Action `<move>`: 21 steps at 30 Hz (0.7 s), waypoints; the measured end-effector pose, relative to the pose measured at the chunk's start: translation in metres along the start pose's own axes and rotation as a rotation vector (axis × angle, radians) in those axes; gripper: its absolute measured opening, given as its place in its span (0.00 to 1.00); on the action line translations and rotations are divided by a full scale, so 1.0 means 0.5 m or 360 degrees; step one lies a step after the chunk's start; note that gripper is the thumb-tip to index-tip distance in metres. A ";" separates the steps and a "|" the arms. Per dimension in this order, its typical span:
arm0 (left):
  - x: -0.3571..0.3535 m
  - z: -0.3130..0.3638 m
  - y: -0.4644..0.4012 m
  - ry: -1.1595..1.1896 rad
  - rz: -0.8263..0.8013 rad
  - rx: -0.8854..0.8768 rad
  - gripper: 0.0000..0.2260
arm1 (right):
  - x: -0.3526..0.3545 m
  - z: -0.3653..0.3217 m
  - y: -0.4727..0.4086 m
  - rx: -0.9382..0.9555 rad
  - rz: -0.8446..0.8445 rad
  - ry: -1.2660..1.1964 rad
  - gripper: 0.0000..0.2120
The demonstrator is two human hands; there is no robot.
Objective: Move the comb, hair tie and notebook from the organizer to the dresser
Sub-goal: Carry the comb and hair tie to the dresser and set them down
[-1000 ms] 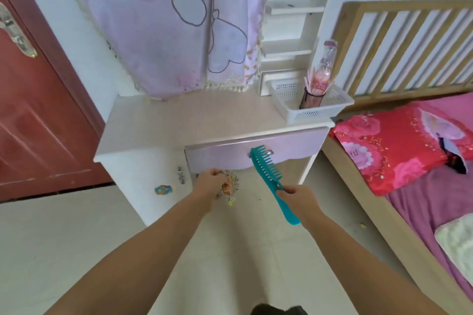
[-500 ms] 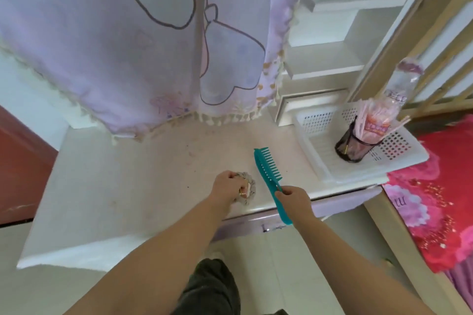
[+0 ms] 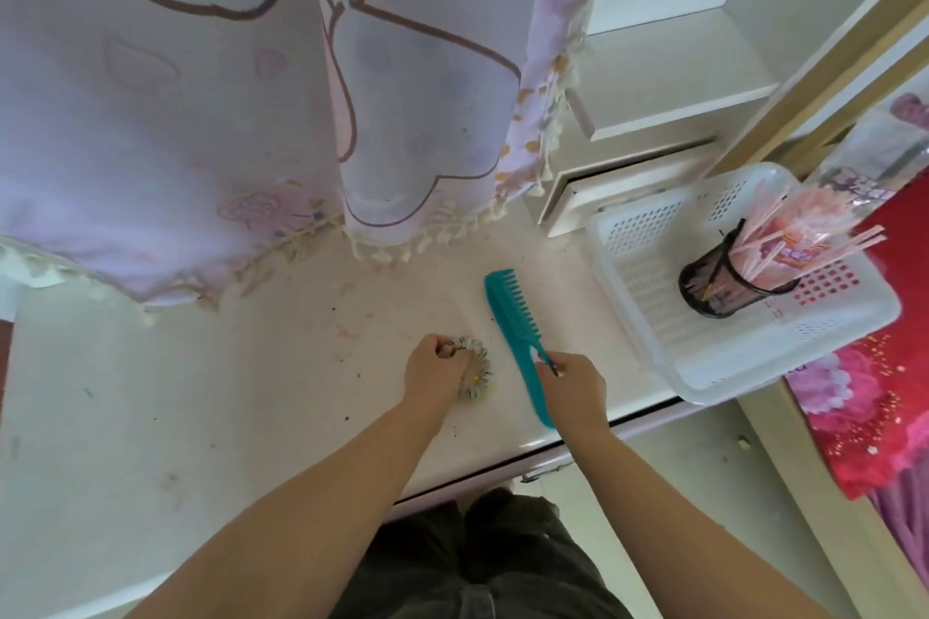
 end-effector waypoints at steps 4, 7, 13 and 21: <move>0.015 -0.002 0.005 -0.0453 0.0034 -0.0379 0.16 | 0.030 0.022 -0.012 -0.0031 -0.0010 -0.0305 0.09; 0.043 -0.010 0.012 -0.0981 0.0139 -0.0664 0.20 | 0.058 0.034 -0.027 0.0114 0.0058 -0.0281 0.06; 0.094 -0.088 0.019 -0.1712 -0.0014 -0.0610 0.27 | 0.059 0.055 -0.043 0.0226 0.0147 0.0092 0.15; 0.094 -0.091 0.019 -0.1816 -0.0058 -0.0619 0.27 | 0.032 0.058 -0.025 0.0303 0.0114 0.0481 0.18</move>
Point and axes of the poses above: each hand's wrist, its own y-axis away from the middle knuckle, its own x-axis out of the back of the hand, z = x × y, the point moved 3 cm from there along -y, towards the middle knuckle, and after that the axes turned 11 degrees about y, right-handed, at the moved point
